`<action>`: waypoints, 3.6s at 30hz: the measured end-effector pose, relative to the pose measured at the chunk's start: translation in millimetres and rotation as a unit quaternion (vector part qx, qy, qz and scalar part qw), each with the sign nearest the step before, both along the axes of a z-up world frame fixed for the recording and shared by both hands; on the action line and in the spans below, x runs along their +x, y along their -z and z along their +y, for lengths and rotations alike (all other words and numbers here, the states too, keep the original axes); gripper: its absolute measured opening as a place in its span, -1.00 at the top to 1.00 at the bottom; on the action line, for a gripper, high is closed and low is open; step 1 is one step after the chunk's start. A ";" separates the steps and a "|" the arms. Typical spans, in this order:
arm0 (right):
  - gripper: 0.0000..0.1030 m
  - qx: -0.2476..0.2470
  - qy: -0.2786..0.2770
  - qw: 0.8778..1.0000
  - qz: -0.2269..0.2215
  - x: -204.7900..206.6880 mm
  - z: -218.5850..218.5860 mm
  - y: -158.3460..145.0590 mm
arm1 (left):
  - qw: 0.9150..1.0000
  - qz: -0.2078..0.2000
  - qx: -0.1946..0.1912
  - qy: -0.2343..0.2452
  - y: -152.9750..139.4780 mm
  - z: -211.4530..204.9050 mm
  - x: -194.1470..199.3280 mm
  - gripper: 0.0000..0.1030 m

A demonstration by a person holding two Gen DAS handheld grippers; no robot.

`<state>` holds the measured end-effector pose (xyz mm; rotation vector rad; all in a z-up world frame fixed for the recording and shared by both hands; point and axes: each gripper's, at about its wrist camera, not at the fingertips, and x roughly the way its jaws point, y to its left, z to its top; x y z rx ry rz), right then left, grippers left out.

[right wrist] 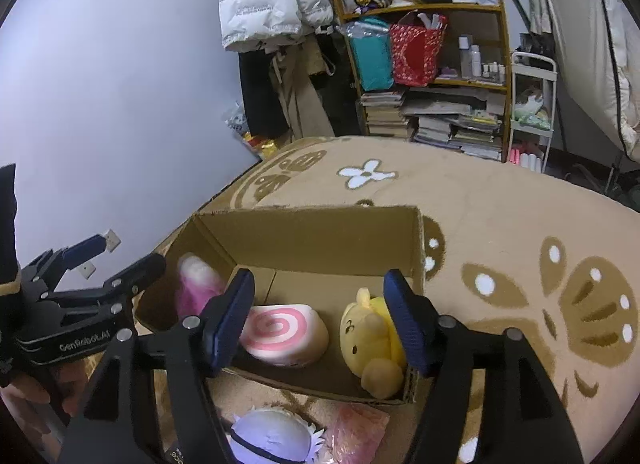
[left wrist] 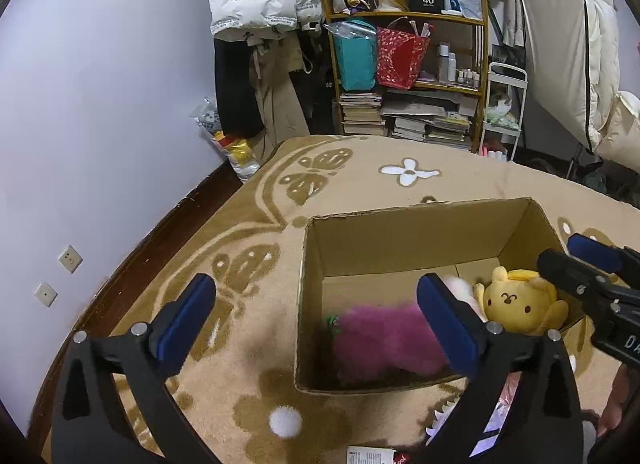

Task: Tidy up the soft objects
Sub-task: 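Lift the duck and pink bear over the box and release them inside, then withdraw both open tools from the box toward the remaining items, then grasp the purple-haired doll with the right tool while the left tool grasps the black Face tissue packet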

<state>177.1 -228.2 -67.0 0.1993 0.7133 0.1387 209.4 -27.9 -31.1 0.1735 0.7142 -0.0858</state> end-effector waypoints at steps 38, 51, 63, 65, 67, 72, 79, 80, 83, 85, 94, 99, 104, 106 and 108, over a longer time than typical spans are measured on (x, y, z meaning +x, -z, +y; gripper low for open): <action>-1.00 -0.017 -0.018 1.000 -0.019 -94.5 26.5 -49.1 | 0.997 0.067 -0.029 0.024 -7.9 31.9 -117.5 -0.95; -1.00 0.001 -0.026 0.999 0.025 -101.7 27.9 -2.8 | 0.989 0.141 -0.029 0.030 36.4 25.3 -117.4 -0.95; -1.00 0.051 -0.052 0.994 0.078 -86.0 30.2 43.7 | 0.985 0.169 -0.027 0.015 55.1 31.6 -103.3 -0.95; -1.00 0.057 -0.052 0.994 0.083 -83.1 30.4 47.3 | 0.984 0.175 -0.026 0.013 58.4 31.6 -100.7 -0.95; -1.00 0.067 -0.057 0.992 0.089 -79.5 30.7 51.0 | 0.983 0.183 -0.027 0.013 62.7 31.2 -97.9 -0.95; -0.79 0.080 -0.071 0.988 0.109 -72.0 33.6 62.3 | 0.980 0.198 -0.028 0.014 71.8 28.4 -92.8 -0.95; -0.29 0.079 -0.093 0.983 0.138 -61.5 43.2 76.1 | 0.973 0.228 -0.023 0.028 86.7 19.5 -90.7 -0.95; -0.26 0.076 -0.094 0.982 0.142 -60.6 43.6 78.0 | 0.971 0.235 -0.023 0.029 89.8 19.2 -90.8 -0.95; -0.26 0.071 -0.096 0.980 0.158 -58.9 46.1 83.6 | 0.967 0.253 -0.039 0.015 98.6 25.1 -90.2 -0.95; -0.26 0.066 -0.096 0.980 0.162 -58.5 47.8 85.2 | 0.964 0.261 -0.045 0.012 102.4 27.5 -90.2 -0.95; -0.26 0.074 -0.080 0.977 0.182 -52.0 42.9 95.2 | 0.951 0.308 -0.008 0.025 124.7 19.3 -97.9 -0.66; -0.26 0.067 -0.079 0.977 0.188 -49.3 43.8 100.6 | 0.940 0.340 -0.005 0.011 141.5 20.9 -96.3 -0.05; -0.30 0.059 -0.078 0.977 0.192 -46.9 44.6 107.6 | 0.939 0.342 -0.015 0.018 144.7 18.6 -96.4 0.09; -0.31 0.070 -0.074 0.976 0.195 -45.4 42.1 110.4 | 0.940 0.340 -0.016 0.018 144.7 19.6 -95.9 0.10; -0.31 0.082 -0.068 0.975 0.196 -44.0 39.0 112.5 | 0.941 0.337 -0.015 0.019 143.6 19.9 -96.4 0.10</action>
